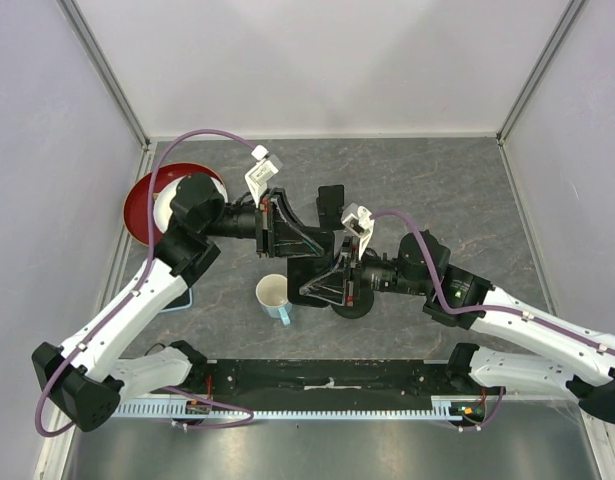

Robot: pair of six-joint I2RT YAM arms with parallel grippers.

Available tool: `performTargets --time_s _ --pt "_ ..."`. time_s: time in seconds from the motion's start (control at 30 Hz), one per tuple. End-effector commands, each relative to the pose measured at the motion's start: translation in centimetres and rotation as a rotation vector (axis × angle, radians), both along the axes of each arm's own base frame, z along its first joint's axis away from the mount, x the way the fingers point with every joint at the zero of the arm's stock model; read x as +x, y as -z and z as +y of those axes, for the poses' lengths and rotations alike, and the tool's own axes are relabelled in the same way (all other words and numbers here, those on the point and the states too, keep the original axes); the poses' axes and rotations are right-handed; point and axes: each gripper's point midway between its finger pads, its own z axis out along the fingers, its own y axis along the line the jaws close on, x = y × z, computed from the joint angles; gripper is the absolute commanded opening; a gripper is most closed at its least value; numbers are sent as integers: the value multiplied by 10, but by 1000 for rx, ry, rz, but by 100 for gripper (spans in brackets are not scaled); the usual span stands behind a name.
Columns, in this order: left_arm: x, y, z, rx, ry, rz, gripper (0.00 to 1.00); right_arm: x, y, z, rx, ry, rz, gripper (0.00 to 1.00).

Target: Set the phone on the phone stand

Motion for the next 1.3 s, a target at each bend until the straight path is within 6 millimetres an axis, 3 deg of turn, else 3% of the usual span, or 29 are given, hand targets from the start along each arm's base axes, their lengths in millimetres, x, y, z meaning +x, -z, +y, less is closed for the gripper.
performTargets --time_s 0.0,0.07,0.1,0.17,0.2,0.27,0.3,0.37,0.4,0.43,0.5,0.57,0.73,1.03,1.27 --pt "-6 -23 5 -34 -38 -78 2 14 -19 1 50 66 -67 7" --pt "-1 -22 6 -6 -81 -76 2 21 -11 -1 14 107 -51 29" --pt "7 -31 8 -7 -147 -128 2 24 0 -4 -31 130 -29 56" --pt "19 -22 13 67 -241 -103 2 36 12 -11 -83 210 -17 76" --pt "40 -32 19 79 -376 -146 2 39 25 -17 -136 240 6 90" --pt "58 -21 33 172 -527 -113 2 52 32 -31 -195 345 14 98" --pt "81 -27 50 204 -696 -120 2 55 46 -42 -267 387 34 98" --pt "102 -19 76 281 -889 -103 2 66 44 -57 -318 489 44 98" --pt "106 -23 86 285 -944 -115 2 64 56 -69 -391 512 67 98" --pt "106 -27 95 282 -993 -121 2 67 50 -74 -404 542 69 98" --pt "113 -25 114 289 -1103 -125 2 68 66 -90 -514 598 110 98" --pt "109 -32 128 260 -1163 -133 2 67 65 -90 -553 611 126 98" --pt "101 -32 131 221 -1161 -134 2 58 75 -90 -590 691 209 98" --pt "96 -19 125 227 -1119 -97 2 62 129 -98 -781 894 283 89" --pt "85 -9 96 233 -943 -83 2 79 133 -105 -687 1004 244 84"
